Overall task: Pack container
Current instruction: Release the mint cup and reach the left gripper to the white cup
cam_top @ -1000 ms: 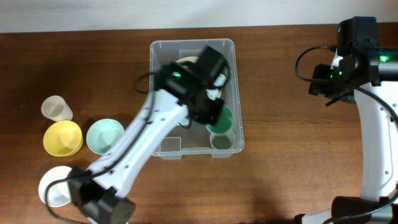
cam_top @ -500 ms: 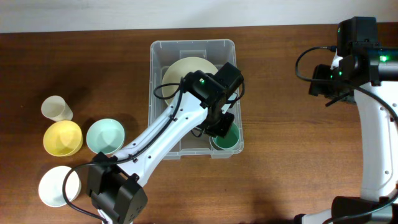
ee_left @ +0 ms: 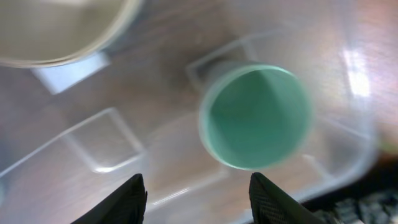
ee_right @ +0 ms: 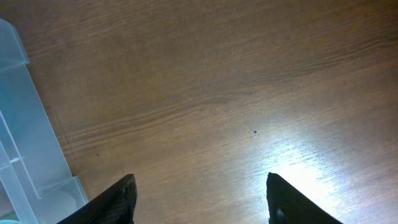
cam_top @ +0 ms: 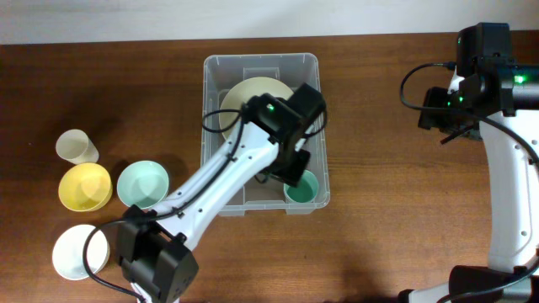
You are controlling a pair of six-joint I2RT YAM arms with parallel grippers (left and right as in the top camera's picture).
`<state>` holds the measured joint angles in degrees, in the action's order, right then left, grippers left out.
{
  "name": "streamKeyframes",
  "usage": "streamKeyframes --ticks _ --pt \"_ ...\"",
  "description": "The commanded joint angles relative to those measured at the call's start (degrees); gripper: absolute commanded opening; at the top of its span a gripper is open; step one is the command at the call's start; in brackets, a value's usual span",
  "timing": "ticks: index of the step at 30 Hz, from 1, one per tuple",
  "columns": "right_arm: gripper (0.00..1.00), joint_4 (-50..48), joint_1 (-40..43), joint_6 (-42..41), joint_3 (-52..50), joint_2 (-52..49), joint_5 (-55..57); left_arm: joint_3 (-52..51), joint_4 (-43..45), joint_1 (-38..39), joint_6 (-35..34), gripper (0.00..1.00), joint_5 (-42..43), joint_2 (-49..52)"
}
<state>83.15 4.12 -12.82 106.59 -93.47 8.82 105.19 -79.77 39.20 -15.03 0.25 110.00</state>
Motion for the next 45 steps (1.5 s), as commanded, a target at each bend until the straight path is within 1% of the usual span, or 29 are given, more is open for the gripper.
streamKeyframes --ticks 1,3,4,8,9,12,14,18,21,24,30,37,40,42,43,45 --pt "0.62 0.0 0.5 0.3 -0.3 1.2 0.9 2.0 -0.2 -7.1 -2.6 0.59 -10.6 -6.5" --pt "0.62 0.0 0.5 0.3 -0.3 1.2 0.9 2.6 0.3 -12.7 -3.0 0.69 -12.6 -10.2" --pt "0.62 0.0 0.5 0.3 -0.3 1.2 0.9 2.6 1.1 -17.2 -3.0 0.74 -12.7 -12.6" --pt "0.62 0.0 0.5 0.3 -0.3 1.2 0.9 2.6 1.9 -33.4 -2.9 0.86 -12.5 -16.3" --pt "0.62 0.0 0.5 0.3 -0.3 1.2 0.9 2.6 1.9 -38.6 -2.9 0.87 -12.3 -16.3" --pt "0.63 0.0 0.5 0.3 -0.3 1.2 0.9 1.9 1.9 -51.0 -2.2 0.87 -9.9 -14.5" --pt "0.63 0.0 0.5 0.3 -0.3 1.2 0.9 1.2 1.9 -57.7 -2.1 0.87 -7.8 -12.2" --pt "0.63 0.0 0.5 0.3 -0.3 1.2 0.9 0.5 1.9 -66.5 -2.1 0.87 -4.3 -6.6" --pt "0.62 0.0 0.5 0.3 -0.3 1.2 0.9 0.5 2.3 -70.3 -2.0 0.87 -2.7 -2.2" --pt "0.62 0.0 0.5 0.3 -0.3 1.2 0.9 0.5 3.0 -72.1 -2.0 0.87 -2.3 2.2" --pt "0.63 0.0 0.5 0.3 -0.3 1.2 0.9 0.5 7.0 -72.3 -2.0 0.87 -2.3 9.8" --pt "0.63 0.2 0.5 0.3 -0.3 1.2 0.9 0.5 13.3 -72.3 -0.1 0.87 -2.3 12.1" --pt "0.63 0.2 0.5 0.3 -0.3 1.2 0.9 0.5 14.9 -72.3 -0.1 0.82 -1.6 12.2" --pt "0.63 0.2 0.5 0.3 -0.3 1.2 0.9 0.5 15.8 -72.2 -0.1 0.72 -0.9 12.3" --pt "0.63 0.2 0.5 0.3 -0.3 1.2 0.9 0.5 16.2 -72.2 -0.1 0.64 -0.8 12.4" --pt "0.63 0.2 0.5 0.3 -0.3 1.2 0.9 0.5 16.6 -72.2 -0.2 0.57 -0.6 12.8"
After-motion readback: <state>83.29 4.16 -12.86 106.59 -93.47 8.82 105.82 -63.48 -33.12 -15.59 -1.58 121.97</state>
